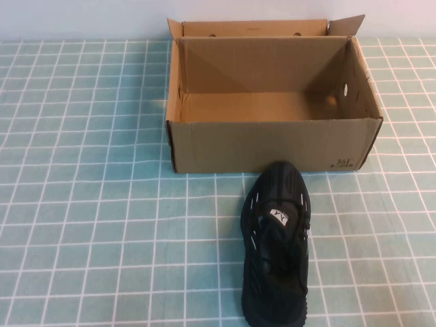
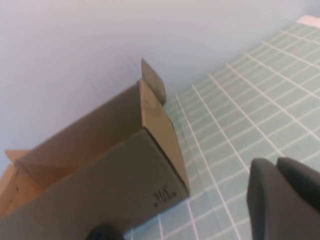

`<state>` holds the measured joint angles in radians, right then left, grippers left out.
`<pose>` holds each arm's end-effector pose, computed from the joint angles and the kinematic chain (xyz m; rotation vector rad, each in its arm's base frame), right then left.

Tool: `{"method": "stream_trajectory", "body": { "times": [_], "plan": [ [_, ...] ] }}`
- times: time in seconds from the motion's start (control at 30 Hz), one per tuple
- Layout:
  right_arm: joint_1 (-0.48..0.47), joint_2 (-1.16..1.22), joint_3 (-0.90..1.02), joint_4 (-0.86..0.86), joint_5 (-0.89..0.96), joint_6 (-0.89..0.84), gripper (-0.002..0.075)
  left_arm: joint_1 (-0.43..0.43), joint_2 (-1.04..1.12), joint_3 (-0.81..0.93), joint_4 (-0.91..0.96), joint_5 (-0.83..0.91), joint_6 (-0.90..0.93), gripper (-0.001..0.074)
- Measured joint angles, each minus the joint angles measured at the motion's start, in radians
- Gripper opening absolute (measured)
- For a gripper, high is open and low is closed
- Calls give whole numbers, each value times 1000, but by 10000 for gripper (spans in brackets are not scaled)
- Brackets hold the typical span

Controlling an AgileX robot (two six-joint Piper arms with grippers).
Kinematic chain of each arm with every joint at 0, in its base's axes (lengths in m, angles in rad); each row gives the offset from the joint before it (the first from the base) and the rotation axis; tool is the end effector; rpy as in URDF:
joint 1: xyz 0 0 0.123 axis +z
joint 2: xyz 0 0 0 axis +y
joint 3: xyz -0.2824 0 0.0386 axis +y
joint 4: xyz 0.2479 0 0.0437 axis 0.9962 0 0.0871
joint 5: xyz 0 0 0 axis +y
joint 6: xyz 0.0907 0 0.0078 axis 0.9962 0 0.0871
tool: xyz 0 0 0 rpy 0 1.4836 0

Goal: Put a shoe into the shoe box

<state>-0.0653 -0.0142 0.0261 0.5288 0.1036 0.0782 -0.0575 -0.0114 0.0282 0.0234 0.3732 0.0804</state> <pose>0.0566 0.0011 0.1969 0.4882 1.5280 0.4615 0.0526 -0.0022 0.1706 0.1436 1.8682 0.0388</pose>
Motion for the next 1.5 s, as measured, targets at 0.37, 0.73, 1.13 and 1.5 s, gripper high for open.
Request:
{"method": "stream_trajectory", "body": {
  "times": [0.37, 0.73, 1.13, 1.5],
  "plan": [
    [0, 47, -111, 66, 205, 2, 0, 0, 0, 0, 0, 0, 0, -4],
    [0, 628, -617, -234, 935, -89, 0, 0, 0, 0, 0, 0, 0, -4],
    [221, 1018, -890, -246, 993, -250, 0, 0, 0, 0, 0, 0, 0, -4],
    [755, 1331, -1164, -355, 969, -370, 19, 0, 0, 0, 0, 0, 0, -5]
  ]
}}
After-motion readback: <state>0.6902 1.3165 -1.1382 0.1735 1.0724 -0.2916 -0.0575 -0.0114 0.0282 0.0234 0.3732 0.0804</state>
